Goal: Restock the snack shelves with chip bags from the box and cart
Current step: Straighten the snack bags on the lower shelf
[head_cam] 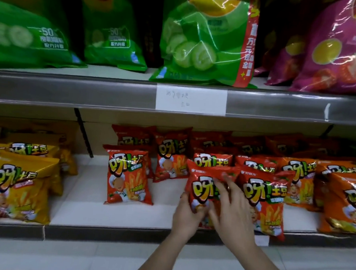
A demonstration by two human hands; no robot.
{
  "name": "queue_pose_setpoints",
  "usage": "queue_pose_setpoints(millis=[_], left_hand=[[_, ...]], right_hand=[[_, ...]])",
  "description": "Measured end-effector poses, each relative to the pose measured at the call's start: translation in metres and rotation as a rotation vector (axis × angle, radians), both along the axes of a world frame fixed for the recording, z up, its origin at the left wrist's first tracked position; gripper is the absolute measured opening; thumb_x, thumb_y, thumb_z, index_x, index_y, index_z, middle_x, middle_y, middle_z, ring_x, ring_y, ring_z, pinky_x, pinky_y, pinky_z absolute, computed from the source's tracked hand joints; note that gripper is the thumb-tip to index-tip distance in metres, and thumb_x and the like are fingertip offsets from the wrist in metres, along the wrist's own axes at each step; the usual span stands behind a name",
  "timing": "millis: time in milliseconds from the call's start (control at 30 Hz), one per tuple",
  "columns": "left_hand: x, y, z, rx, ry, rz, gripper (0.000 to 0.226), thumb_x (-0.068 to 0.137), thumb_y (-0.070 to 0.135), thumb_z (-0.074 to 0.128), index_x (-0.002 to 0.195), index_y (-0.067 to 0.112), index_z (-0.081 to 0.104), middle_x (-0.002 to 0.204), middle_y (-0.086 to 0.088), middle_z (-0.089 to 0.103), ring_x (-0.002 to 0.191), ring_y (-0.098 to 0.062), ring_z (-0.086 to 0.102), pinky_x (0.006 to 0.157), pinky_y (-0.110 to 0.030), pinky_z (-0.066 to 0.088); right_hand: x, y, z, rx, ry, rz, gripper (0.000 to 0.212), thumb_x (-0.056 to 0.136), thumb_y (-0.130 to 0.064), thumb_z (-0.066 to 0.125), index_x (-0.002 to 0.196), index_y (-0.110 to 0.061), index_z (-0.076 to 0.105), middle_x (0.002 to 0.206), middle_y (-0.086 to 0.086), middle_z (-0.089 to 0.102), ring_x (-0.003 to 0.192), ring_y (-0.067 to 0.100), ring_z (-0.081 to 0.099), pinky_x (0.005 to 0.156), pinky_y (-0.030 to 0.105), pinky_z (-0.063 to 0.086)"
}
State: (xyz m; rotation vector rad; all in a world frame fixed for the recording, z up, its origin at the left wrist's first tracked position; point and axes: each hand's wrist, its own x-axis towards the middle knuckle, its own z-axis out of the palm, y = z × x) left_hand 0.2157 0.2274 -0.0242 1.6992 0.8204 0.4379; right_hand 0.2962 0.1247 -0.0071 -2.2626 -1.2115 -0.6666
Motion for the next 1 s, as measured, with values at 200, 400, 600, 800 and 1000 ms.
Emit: queue_pose_setpoints(millis=[200,400,600,800,1000], left_hand=[[-0.002,0.017,0.006,-0.02,0.003,-0.225,0.062,0.08,0.03,0.076,0.132,0.03,0.043,0.122,0.011,0.059,0.115,-0.01,0.057,0.098,-0.031,0.049],[-0.052,0.099,0.014,0.254,-0.025,0.294,0.045,0.089,0.018,0.066,0.128,0.013,0.046,0.119,-0.007,0.06,0.101,-0.017,0.06,0.084,-0.034,0.053],[-0.099,0.166,0.004,0.073,0.036,0.63,0.099,0.08,0.036,0.077,0.15,0.003,0.017,0.148,-0.023,0.035,0.136,-0.039,0.036,0.109,-0.048,0.035],[-0.116,0.165,-0.013,0.048,-0.044,0.32,0.073,0.073,0.057,0.073,0.129,0.018,0.048,0.11,0.002,0.065,0.104,-0.023,0.064,0.074,-0.029,0.051],[-0.07,0.131,-0.006,0.103,-0.11,0.267,0.062,0.08,0.035,0.075,0.132,0.022,0.043,0.106,0.009,0.063,0.093,-0.012,0.06,0.069,-0.02,0.046]], right_hand=[[-0.005,0.011,-0.017,-0.094,-0.01,-0.072,0.056,0.086,-0.026,0.066,0.138,-0.018,0.045,0.145,0.015,0.044,0.135,0.031,0.039,0.108,0.057,0.037],[-0.044,0.053,-0.003,-0.112,0.073,0.148,0.053,0.073,-0.017,0.075,0.123,-0.011,0.057,0.125,0.008,0.057,0.12,0.025,0.052,0.102,0.047,0.048],[-0.068,0.144,-0.009,-0.414,0.74,0.28,0.082,0.096,-0.028,0.054,0.156,-0.021,-0.001,0.16,0.01,0.018,0.141,0.031,0.032,0.111,0.045,0.037],[-0.106,0.164,-0.027,-0.261,0.919,0.304,0.093,0.093,-0.027,0.059,0.153,-0.031,-0.013,0.157,0.008,0.024,0.135,0.03,0.04,0.109,0.047,0.04],[-0.089,0.121,-0.014,-0.102,0.641,0.101,0.091,0.096,-0.032,0.055,0.154,-0.02,-0.014,0.159,0.004,0.012,0.143,0.019,0.028,0.111,0.031,0.037]])
